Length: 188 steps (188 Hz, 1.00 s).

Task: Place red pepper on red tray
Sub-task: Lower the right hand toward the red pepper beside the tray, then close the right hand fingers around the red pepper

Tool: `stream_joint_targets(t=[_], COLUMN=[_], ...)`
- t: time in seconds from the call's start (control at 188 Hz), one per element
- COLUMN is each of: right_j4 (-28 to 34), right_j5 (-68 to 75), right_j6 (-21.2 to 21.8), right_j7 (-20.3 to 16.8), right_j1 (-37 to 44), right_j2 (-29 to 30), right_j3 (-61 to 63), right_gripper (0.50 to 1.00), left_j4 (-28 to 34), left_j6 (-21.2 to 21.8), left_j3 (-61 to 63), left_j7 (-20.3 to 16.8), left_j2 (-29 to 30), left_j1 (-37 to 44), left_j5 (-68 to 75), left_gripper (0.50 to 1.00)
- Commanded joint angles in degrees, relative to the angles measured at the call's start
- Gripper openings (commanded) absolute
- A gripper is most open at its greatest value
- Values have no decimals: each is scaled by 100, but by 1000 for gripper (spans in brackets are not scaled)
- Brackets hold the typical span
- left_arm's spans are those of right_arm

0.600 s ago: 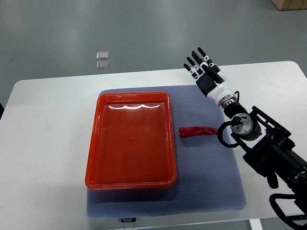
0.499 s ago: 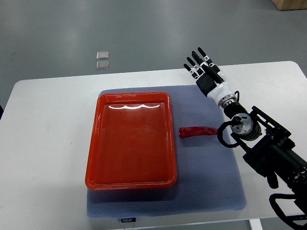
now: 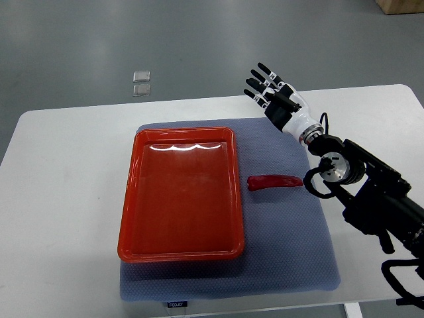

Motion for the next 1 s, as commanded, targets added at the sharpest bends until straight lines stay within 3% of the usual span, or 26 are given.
stream_joint_targets(t=[0.0, 0.175, 0.239, 0.244, 0.42, 0.994], right_j4=[294, 1920, 2000, 2383, 3450, 3257], right_j5=[-1503, -3279, -3306, -3367, -3411, -3552], right_j6=[56, 153, 171, 240, 223, -1069], right_j7=[-94, -569, -595, -717, -815, -789], right_j1=[481, 1466, 1502, 1615, 1554, 939], right_j2=[-719, -2275, -2346, -2668, -3374, -3049], right_j3=[-952, -3149, -3265, -3769, -4108, -4179], right_gripper=[909, 909, 909, 909, 909, 903], left_j4=[0, -17, -17, -17, -26, 0], left_j6=[0, -9, -9, -9, -18, -18], left_j3=[-5, -14, -5, -14, -5, -5], left_j7=[0, 0, 0, 0, 27, 44], left_j2=[0, 0, 0, 0, 0, 0], left_j1=[1, 1, 1, -8, -8, -17], left_j5=[-2, -2, -2, 7, -2, -2], left_gripper=[1000, 1000, 1000, 1000, 1000, 1000])
